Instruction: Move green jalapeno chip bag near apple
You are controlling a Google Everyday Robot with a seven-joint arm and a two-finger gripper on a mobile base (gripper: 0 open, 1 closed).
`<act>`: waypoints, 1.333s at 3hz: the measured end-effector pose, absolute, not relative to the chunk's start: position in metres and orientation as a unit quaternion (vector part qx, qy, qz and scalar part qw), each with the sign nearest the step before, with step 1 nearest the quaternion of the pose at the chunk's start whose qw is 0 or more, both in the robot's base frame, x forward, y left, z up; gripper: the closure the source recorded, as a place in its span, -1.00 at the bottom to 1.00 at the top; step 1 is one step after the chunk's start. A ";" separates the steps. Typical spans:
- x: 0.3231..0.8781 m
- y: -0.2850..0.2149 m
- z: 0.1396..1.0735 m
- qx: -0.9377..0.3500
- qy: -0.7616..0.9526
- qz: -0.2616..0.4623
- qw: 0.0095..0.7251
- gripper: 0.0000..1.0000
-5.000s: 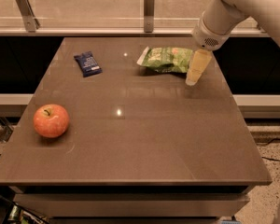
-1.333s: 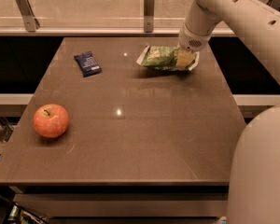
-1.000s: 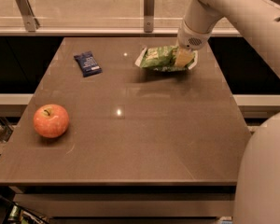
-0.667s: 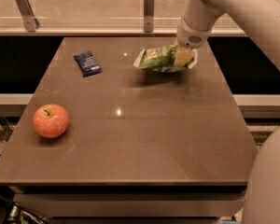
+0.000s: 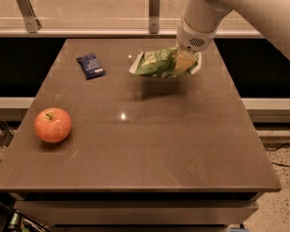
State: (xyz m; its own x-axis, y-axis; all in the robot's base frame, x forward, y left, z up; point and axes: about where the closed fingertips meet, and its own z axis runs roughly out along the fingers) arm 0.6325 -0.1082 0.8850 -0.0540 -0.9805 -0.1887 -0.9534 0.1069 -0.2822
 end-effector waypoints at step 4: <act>0.529 -0.064 0.902 -0.654 0.727 -0.074 0.195 1.00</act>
Offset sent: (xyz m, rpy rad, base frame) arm -0.0897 0.0410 0.0251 -0.0437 -0.0810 -0.0554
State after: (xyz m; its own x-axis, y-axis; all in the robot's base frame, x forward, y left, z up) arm 0.5290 -0.0635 0.9022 -0.0687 -0.9799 -0.1872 -0.9219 0.1340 -0.3634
